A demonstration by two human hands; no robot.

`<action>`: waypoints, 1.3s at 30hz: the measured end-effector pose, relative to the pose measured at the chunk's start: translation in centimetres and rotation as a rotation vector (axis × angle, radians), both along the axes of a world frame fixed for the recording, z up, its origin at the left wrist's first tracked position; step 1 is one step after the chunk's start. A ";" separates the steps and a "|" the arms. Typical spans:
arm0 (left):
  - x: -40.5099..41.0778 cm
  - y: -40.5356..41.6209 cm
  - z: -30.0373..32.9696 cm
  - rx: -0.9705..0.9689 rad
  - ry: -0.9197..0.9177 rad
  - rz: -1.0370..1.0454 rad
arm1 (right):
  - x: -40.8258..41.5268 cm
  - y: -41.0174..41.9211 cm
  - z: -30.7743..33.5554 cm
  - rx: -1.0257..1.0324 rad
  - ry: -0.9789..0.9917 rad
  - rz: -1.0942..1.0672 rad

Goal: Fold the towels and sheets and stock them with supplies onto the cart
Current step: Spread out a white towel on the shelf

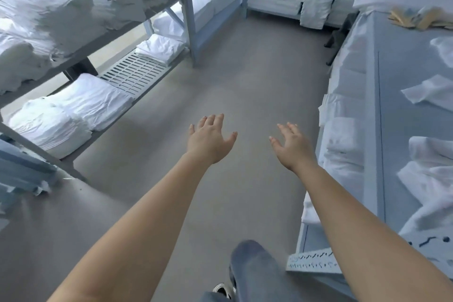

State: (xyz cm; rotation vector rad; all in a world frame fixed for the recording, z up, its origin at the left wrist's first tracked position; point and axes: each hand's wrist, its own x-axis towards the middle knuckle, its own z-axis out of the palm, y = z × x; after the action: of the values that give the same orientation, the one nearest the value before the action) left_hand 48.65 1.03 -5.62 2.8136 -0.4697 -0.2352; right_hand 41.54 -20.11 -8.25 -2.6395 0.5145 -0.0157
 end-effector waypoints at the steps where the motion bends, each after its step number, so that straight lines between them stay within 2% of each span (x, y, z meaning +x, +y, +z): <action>1: 1.0 -0.5 -0.2 -0.002 0.001 -0.010 | 0.8 -0.4 -0.2 -0.003 0.000 -0.008; 12: 14.8 -9.5 -2.0 0.020 0.010 -0.127 | 12.4 -9.1 -2.0 0.017 -0.034 -0.133; 19: 25.0 -18.9 -0.6 0.033 0.016 -0.198 | 20.0 -17.1 -1.6 0.022 0.031 -0.205; 26: 31.6 -27.7 -0.1 0.047 0.023 -0.316 | 25.3 -23.9 -0.6 0.034 0.011 -0.292; 39: 45.7 -44.2 -2.1 0.012 -0.003 -0.552 | 35.2 -36.4 -2.2 0.014 0.031 -0.505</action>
State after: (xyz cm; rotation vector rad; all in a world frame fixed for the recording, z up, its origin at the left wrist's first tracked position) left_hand 94.38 -43.22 -7.67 2.6316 -1.2407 -0.3410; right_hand 76.78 -56.47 -10.45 -2.4292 1.1702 -0.1259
